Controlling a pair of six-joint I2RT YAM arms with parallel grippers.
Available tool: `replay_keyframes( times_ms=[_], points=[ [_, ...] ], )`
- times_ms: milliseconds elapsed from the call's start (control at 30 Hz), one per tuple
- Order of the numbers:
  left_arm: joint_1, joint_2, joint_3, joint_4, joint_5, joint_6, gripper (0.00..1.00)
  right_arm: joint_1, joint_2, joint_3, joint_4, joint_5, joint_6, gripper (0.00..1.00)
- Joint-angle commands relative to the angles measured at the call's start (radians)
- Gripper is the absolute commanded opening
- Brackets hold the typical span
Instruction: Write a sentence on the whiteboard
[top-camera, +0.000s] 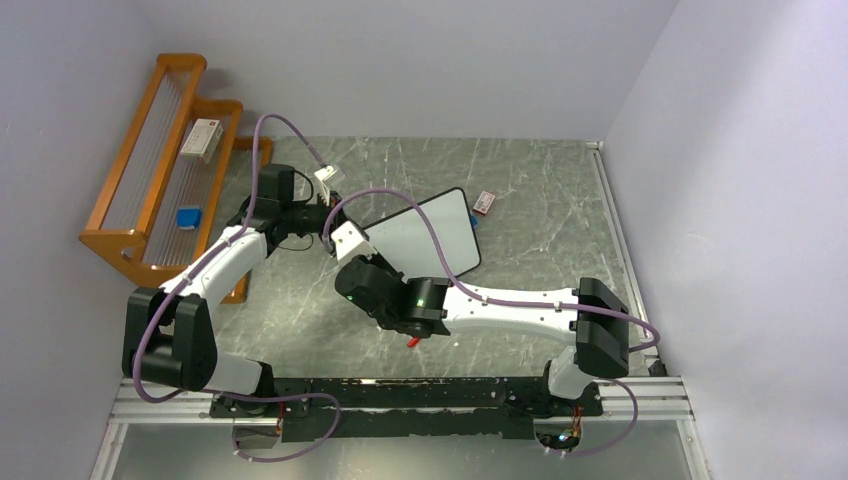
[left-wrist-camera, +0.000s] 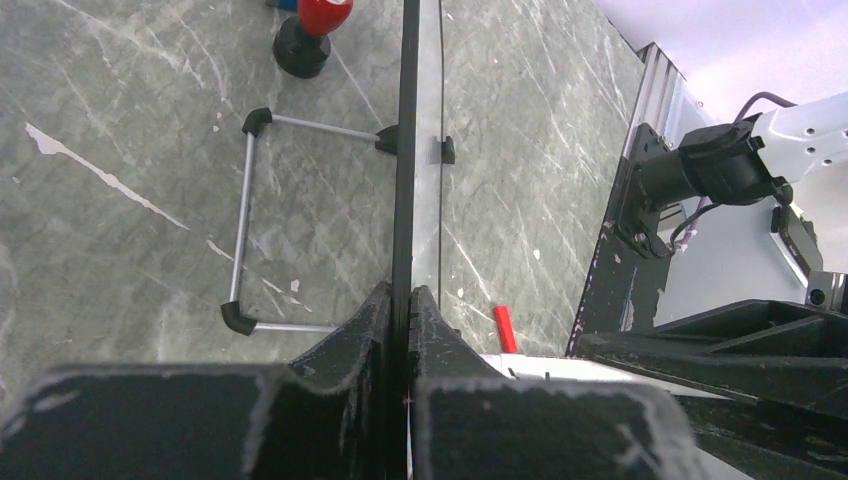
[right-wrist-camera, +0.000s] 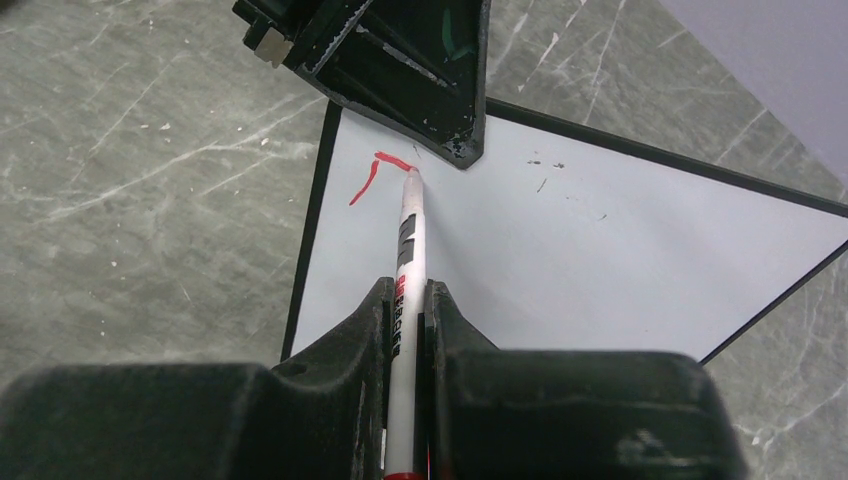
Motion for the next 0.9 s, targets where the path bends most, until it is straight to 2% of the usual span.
replay_keyframes(
  times_ms=[0,867],
  points=[
    [-0.027,0.032,-0.016,-0.053,-0.034,0.041,0.05,-0.015,-0.017,-0.026,-0.029,0.015,0.03,0.0],
    [-0.027,0.038,-0.014,-0.056,-0.034,0.044,0.05,-0.015,-0.038,-0.057,-0.048,-0.001,0.06,0.0]
  ],
)
